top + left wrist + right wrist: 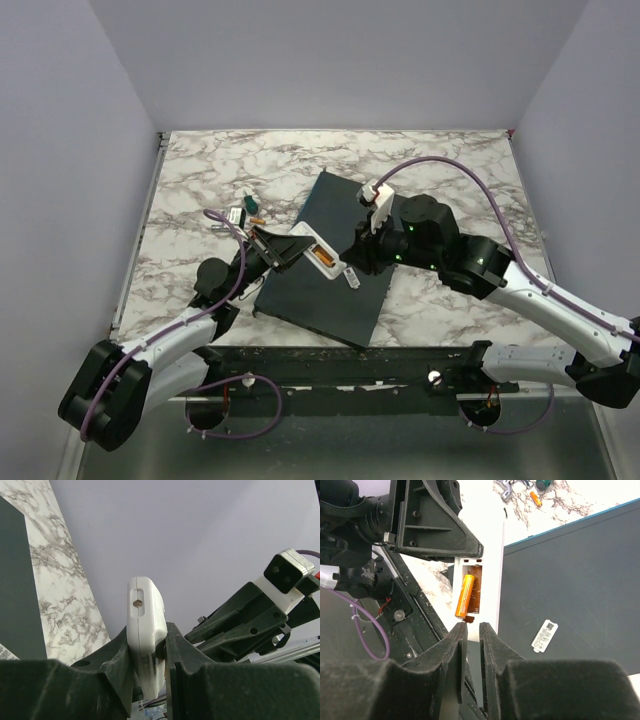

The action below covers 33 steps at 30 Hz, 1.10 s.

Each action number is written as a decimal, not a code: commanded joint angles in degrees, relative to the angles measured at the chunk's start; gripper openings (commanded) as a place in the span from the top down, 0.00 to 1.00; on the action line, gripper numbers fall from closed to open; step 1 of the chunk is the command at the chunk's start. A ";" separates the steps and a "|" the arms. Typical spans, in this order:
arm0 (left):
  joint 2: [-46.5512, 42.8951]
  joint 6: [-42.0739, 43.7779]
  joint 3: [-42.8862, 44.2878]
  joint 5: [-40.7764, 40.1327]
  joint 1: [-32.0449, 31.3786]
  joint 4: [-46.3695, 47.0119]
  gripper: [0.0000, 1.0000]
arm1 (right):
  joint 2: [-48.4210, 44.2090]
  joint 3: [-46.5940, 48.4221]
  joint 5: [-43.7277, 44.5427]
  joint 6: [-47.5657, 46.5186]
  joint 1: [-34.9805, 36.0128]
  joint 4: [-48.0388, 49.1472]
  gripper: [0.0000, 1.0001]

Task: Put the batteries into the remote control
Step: Load the battery into the remote control.

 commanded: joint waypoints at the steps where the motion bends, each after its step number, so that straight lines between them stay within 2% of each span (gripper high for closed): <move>1: -1.95 -0.05 1.18 0.29 -0.28 -1.06 1.00 | -0.02 -0.92 -2.52 2.07 0.11 3.83 0.76; 33: -1.62 -0.37 1.47 0.47 -0.30 -0.93 1.00 | 4.86 -0.99 -5.31 3.09 0.14 1.68 0.78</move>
